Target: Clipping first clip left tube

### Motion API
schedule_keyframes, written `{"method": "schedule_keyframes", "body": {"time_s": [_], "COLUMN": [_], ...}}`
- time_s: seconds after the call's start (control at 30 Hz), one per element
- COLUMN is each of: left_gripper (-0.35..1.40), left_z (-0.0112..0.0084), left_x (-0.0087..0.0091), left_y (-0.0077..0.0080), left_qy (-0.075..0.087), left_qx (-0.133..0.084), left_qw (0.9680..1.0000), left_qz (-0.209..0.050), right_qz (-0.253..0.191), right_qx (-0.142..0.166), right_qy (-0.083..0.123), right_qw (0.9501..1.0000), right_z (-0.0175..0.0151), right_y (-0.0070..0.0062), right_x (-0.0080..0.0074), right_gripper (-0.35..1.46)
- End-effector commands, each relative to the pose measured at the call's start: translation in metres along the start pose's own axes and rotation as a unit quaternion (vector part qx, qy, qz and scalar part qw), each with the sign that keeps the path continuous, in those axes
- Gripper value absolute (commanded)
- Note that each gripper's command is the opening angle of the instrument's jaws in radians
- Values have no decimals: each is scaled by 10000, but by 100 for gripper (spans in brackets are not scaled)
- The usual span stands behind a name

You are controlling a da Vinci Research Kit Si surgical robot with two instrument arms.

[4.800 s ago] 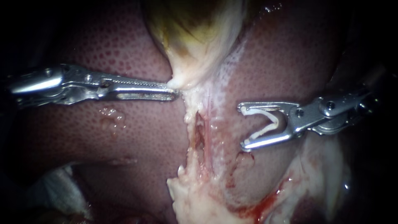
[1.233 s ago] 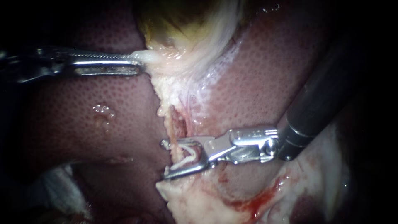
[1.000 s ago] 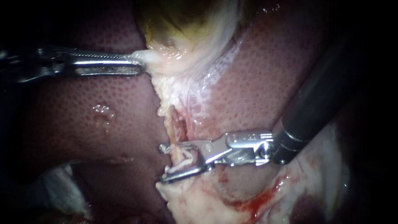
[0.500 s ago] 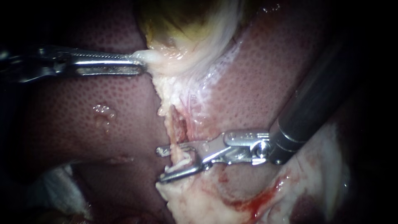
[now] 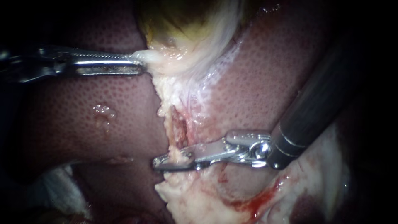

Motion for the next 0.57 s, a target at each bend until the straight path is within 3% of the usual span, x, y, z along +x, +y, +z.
{"method": "schedule_keyframes", "body": {"time_s": [0.03,0.57], "left_gripper": [-35,-35], "left_z": [0,0], "left_x": [0,0], "left_y": [0,0], "left_qy": [1,1], "left_qx": [-2,-3], "left_qw": [10000,10000], "left_qz": [2,2], "right_qz": [-12,-9], "right_qx": [15,33], "right_qy": [-4,-44], "right_qw": [10000,10000], "right_z": [0,-1], "right_y": [1,0], "right_x": [0,-1], "right_gripper": [-35,-35]}}
